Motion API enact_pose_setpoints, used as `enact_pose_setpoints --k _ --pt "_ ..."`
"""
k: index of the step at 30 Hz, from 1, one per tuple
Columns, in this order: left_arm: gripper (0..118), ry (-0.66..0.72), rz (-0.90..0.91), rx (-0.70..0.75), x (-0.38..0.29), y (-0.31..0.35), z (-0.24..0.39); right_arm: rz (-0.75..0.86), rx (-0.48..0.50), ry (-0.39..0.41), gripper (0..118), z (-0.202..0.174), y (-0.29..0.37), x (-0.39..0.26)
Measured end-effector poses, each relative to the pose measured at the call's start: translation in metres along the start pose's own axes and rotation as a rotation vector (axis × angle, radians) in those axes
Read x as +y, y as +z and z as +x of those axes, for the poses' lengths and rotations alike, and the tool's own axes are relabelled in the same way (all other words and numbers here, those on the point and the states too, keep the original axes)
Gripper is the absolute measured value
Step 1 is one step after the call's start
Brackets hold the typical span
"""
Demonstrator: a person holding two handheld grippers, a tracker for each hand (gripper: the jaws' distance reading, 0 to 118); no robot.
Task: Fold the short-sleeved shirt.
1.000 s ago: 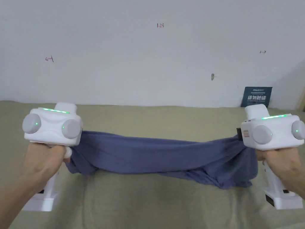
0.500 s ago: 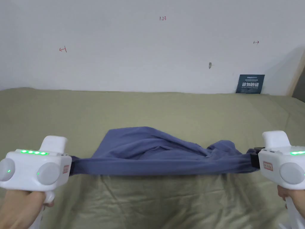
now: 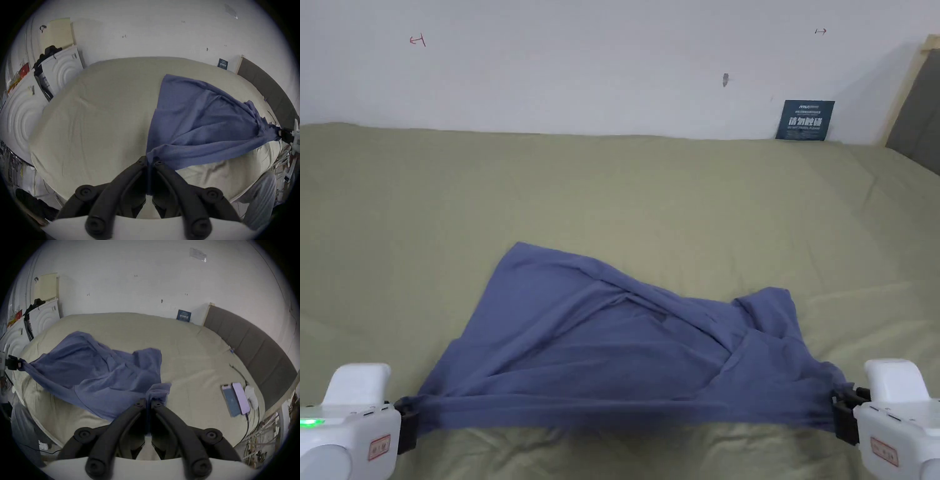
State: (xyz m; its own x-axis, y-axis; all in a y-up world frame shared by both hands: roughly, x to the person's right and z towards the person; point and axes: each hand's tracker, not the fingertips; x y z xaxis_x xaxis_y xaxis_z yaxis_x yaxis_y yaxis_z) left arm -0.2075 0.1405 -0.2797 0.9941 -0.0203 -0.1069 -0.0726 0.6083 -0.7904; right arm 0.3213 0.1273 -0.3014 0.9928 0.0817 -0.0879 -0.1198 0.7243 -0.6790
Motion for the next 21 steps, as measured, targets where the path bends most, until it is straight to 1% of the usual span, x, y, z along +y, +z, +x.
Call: enact_pose_setpoints --k 1,4,7,9,10,11,12,13,14,15,16,17,18,19,20,21 --pt "5 -0.008 -0.007 -0.002 -0.002 -0.002 0.001 -0.007 -0.005 -0.014 5 0.005 -0.004 -0.004" --pt "5 -0.038 -0.017 0.019 -0.006 -0.009 0.004 -0.046 -0.005 -0.041 5 0.005 -0.015 -0.009" --pt "5 -0.039 -0.026 0.020 -0.007 -0.013 0.003 -0.064 -0.007 -0.026 5 0.006 -0.020 -0.011" --pt "5 -0.020 -0.032 0.004 -0.009 -0.015 0.002 -0.080 -0.003 -0.031 5 0.007 -0.023 -0.012" --pt "5 -0.009 -0.036 -0.006 -0.008 -0.015 0.000 -0.081 -0.006 -0.033 7 0.006 -0.023 -0.013" --pt "12 0.005 -0.038 -0.023 -0.008 -0.014 -0.001 -0.083 -0.010 -0.038 21 0.006 -0.023 -0.013" --pt "36 0.020 -0.030 -0.044 -0.009 -0.009 0.000 -0.093 -0.014 -0.045 48 0.005 -0.022 -0.012" --pt "78 0.030 -0.021 -0.042 -0.009 -0.006 -0.002 -0.111 -0.017 -0.054 87 0.006 -0.021 -0.011" --pt "118 0.034 -0.016 -0.044 -0.009 -0.004 -0.003 -0.123 -0.013 -0.061 118 0.005 -0.019 -0.010" --pt "117 0.041 0.013 -0.045 -0.008 -0.001 -0.003 -0.015 -0.056 -0.076 110 0.005 0.000 -0.006" --pt "113 0.044 0.092 -0.037 -0.010 0.015 0.004 -0.035 -0.027 -0.066 109 0.000 0.007 -0.002" --pt "113 0.043 0.072 -0.064 -0.007 0.019 0.007 -0.067 -0.025 -0.057 113 -0.002 0.002 -0.001" --pt "113 0.049 0.073 -0.089 -0.004 0.021 0.009 -0.061 -0.028 -0.055 114 -0.005 0.004 0.001" --pt "111 0.054 0.077 -0.092 -0.001 0.026 0.014 -0.026 -0.011 -0.069 113 -0.009 0.008 0.004" --pt "106 0.050 0.082 -0.092 0.008 0.012 0.010 -0.007 0.015 -0.083 104 -0.013 0.011 0.008" --pt "94 0.032 0.093 -0.098 0.013 0.010 0.014 0.008 0.035 -0.089 86 -0.017 0.008 0.011"
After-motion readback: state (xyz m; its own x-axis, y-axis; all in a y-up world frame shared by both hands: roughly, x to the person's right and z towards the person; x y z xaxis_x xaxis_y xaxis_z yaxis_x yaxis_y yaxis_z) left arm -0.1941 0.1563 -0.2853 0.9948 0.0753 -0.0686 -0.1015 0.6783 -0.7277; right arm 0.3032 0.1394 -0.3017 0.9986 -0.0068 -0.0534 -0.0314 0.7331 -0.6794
